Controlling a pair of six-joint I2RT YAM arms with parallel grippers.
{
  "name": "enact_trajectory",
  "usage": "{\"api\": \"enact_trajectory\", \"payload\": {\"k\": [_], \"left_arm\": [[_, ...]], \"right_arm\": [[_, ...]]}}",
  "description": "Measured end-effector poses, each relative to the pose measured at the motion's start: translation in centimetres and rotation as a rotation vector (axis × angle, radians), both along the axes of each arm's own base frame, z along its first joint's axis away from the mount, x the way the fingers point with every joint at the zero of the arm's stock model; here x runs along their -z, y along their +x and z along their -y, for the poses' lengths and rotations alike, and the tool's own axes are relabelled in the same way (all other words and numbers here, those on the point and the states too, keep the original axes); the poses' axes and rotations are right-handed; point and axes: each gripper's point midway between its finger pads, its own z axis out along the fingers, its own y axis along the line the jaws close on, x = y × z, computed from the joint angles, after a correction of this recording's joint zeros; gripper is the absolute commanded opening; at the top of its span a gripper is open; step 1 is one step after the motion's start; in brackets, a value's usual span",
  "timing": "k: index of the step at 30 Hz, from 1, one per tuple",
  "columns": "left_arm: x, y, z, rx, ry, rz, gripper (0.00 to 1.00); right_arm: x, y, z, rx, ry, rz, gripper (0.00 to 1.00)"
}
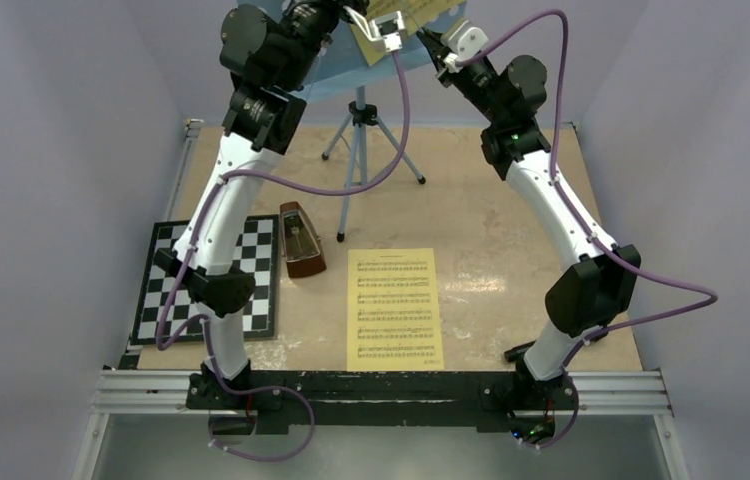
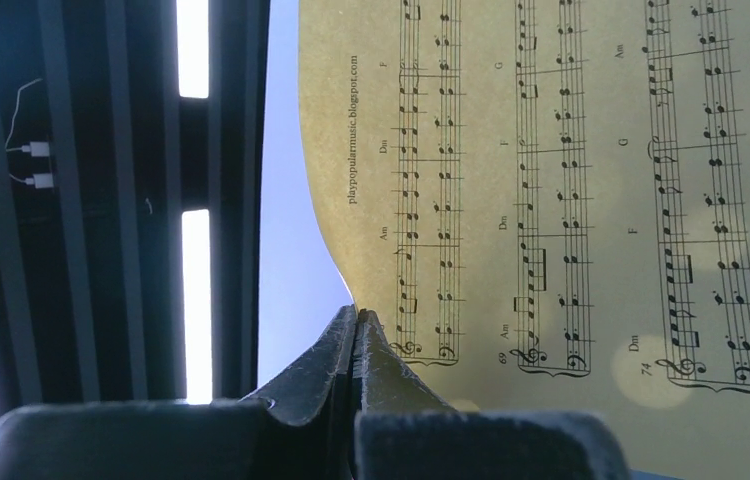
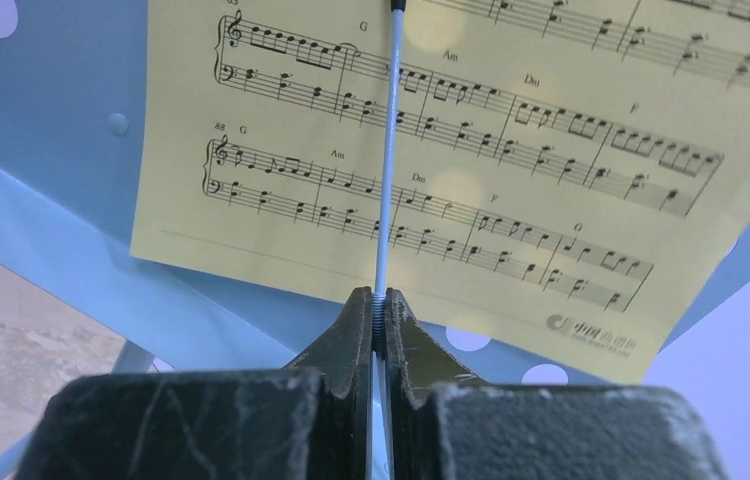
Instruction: Pack up the instrument practice props
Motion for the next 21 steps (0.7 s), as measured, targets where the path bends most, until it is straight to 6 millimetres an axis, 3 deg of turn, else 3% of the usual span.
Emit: {"api": "enact_trajectory", "payload": {"k": [10,21], "left_arm": [[-1.3,0.0,-2.8,-0.048,-0.034,0.038,0.0],[-6.0,-5.0,-6.5,-0.039,-0.113,0.165,0.0]], "right_arm": [[-0.1,0.0,0.0,0.0,0.002,0.003,0.0],[-0.1,0.0,0.0,-0.002,0.004,-0.001,0.0]]}}
